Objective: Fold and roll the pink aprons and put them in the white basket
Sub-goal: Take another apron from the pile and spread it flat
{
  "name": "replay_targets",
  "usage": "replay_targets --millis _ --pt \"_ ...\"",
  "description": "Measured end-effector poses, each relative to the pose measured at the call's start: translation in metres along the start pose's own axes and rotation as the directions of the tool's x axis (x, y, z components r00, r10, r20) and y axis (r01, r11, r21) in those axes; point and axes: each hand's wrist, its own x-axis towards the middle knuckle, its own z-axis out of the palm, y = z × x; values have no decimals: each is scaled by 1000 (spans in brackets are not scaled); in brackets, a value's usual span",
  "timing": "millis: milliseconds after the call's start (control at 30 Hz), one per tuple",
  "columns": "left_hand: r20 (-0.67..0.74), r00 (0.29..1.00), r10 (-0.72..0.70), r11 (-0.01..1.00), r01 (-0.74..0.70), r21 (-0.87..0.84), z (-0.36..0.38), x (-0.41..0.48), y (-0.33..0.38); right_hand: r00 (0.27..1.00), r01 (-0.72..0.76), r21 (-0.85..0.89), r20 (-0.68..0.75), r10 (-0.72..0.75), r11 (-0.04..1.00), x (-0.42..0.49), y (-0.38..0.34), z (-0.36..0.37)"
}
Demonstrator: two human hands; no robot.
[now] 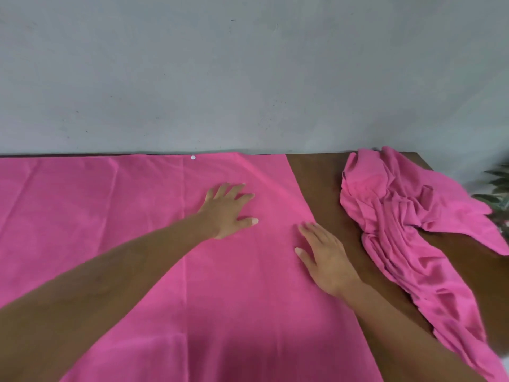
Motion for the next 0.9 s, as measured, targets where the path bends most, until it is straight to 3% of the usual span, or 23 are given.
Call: replay_targets --millis 400,800,900 --pt "45 981 187 982 -187 -18 -19 57 15 969 -242 35 -43 243 970 -147 -54 38" --pt "134 962 237 967 -247 66 -3 107 29 841 -513 89 -146 520 854 -256 -53 47" --pt "88 963 255 960 -263 94 -3 108 41 793 -561 146 -187 579 815 -263 -54 45"
